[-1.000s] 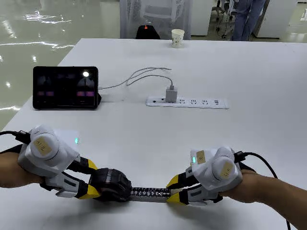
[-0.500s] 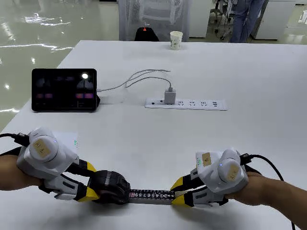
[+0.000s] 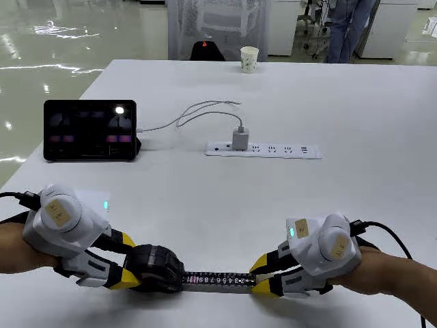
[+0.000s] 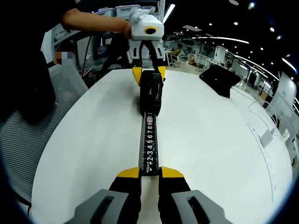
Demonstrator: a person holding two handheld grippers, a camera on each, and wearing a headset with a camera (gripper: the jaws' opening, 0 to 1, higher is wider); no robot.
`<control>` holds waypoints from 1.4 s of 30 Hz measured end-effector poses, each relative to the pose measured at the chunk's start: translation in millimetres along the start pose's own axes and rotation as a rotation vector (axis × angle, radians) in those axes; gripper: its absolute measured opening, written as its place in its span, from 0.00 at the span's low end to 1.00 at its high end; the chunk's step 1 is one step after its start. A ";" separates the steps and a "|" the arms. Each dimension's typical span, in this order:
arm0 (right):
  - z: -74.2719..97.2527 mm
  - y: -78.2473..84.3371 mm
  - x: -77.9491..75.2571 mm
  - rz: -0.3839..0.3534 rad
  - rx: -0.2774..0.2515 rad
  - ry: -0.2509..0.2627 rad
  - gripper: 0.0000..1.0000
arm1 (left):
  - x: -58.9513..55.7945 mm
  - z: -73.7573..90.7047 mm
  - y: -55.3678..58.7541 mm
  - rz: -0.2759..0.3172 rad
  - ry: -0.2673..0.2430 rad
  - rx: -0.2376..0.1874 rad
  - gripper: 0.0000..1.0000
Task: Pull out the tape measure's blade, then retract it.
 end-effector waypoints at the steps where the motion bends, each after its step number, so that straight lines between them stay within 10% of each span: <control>1: 0.7 0.7 0.0 0.000 0.001 0.000 0.09 | 0.0 0.0 -0.1 0.000 0.000 -0.001 0.23; 42: 43.8 41.8 -0.8 -0.022 0.064 0.023 0.09 | -1.0 0.7 -1.3 0.010 -0.001 -0.002 0.23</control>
Point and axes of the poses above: the centre of the closed fingertips' face, and the gripper's own axes: z roughly backward along the fingers, x roughly to its left, y roughly out of its underside, the point moved 1 cm from there along z, roughly backward along the fingers, and after that the axes turned 3 degrees about -z, right-handed, at the moved point
